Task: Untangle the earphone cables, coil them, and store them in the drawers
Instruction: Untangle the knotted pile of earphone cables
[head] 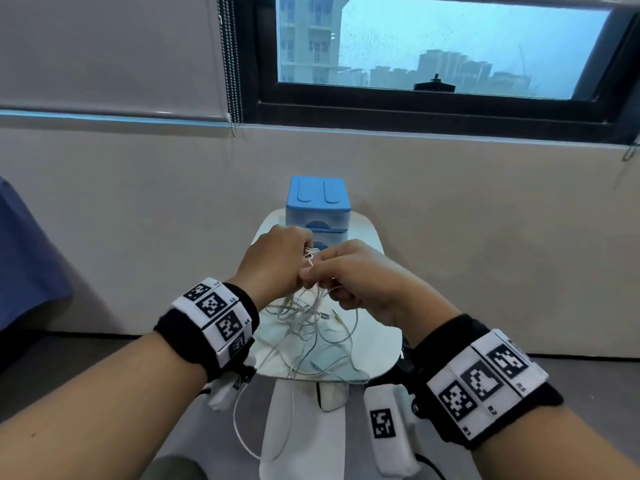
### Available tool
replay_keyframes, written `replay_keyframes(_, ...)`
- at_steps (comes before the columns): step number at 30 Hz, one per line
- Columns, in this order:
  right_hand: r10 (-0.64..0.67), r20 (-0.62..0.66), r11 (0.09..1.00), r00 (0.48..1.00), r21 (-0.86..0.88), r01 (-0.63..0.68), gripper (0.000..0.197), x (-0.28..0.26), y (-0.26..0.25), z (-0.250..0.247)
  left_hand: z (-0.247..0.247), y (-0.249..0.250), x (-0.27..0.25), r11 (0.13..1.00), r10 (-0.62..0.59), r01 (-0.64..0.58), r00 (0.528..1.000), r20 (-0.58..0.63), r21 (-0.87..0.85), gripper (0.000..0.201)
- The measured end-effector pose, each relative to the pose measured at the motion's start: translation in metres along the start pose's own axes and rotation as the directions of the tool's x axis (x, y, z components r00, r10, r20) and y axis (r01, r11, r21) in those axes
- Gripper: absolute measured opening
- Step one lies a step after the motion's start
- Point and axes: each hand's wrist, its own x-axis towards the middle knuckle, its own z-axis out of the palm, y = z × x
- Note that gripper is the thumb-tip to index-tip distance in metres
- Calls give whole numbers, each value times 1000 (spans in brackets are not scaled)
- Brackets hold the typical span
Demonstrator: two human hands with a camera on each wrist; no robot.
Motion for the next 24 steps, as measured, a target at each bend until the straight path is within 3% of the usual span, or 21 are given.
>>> replay_keyframes(3, -71, -136, 954, 988, 280, 107, 19, 0, -4, -12, 5, -7, 1, 998, -12, 12, 1000, 15, -59, 16)
replay_keyframes(5, -97, -289, 834, 952, 498, 236, 21, -3, -9, -27, 10, -16, -2, 990, -43, 49, 998, 48, -129, 21)
replay_keyframes(7, -91, -414, 758, 906, 561, 332, 29, -8, -9, -47, 15, -27, -6, 975, -76, 93, 993, 89, -204, 21)
replay_keyframes(9, -88, -499, 808, 862, 470, 355, 35, -9, -1, -64, 21, -37, -11, 945, -123, 153, 985, 119, -290, 21)
replay_keyframes(11, -87, -545, 903, 834, 311, 297, 32, -6, 14, -71, 27, -42, -15, 910, -162, 202, 977, 139, -362, 21)
replay_keyframes(15, -18, -503, 1000, 864, -8, 16, 30, 4, 54, -70, 44, -43, -24, 896, -135, 214, 966, 221, -389, 15)
replay_keyframes(19, 145, -529, 917, 836, -246, -315, 25, 10, 96, -74, 55, -44, -27, 902, -99, 221, 942, 321, -371, 16)
replay_keyframes(21, 183, -556, 805, 811, -389, -448, 16, 7, 102, -66, 60, -46, -26, 866, -91, 266, 916, 390, -423, 18)
replay_keyframes(23, 101, -572, 685, 814, -554, -474, 4, -3, 97, -46, 66, -49, -26, 807, -86, 327, 889, 450, -493, 19)
replay_keyframes(24, 29, -552, 698, 833, -586, -413, 8, -5, 97, -35, 68, -50, -26, 781, -89, 353, 880, 467, -516, 18)
